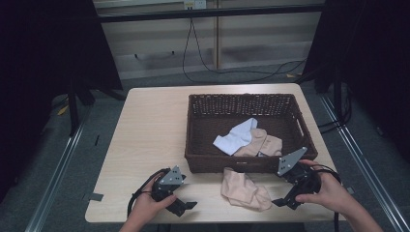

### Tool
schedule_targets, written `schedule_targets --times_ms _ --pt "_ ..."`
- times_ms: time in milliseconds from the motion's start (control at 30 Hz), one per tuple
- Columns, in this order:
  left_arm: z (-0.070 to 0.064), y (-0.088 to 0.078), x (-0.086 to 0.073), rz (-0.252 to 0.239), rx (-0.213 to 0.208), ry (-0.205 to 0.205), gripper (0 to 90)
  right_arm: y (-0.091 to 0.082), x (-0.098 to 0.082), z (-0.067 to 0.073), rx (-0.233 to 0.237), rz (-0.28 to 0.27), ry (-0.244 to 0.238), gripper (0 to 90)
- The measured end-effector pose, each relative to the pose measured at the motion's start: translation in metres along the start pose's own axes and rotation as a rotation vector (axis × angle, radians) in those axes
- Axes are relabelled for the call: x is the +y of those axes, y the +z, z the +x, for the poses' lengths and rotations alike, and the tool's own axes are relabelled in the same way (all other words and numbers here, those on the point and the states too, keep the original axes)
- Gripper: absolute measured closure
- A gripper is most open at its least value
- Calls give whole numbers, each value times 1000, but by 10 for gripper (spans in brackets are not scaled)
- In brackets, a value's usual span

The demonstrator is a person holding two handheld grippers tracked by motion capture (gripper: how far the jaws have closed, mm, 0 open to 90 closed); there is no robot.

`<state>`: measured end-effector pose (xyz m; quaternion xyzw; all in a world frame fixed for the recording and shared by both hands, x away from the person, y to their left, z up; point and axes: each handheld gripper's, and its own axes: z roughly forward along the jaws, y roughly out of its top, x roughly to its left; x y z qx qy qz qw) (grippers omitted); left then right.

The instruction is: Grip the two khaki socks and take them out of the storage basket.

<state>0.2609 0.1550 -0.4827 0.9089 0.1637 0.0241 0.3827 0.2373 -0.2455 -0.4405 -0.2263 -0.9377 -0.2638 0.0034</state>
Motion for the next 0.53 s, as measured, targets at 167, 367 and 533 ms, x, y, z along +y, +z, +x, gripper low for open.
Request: schedule_targets --times_ms 167,367,533 --pt "0 0 0 -7 -4 1 27 2 -8 -1 -14 -14 -4 46" --pt "0 0 0 -11 -6 -1 26 5 -12 -2 -19 -18 13 47" --pt "0 1 1 -7 -3 -3 27 6 -10 -1 -32 -42 5 49"
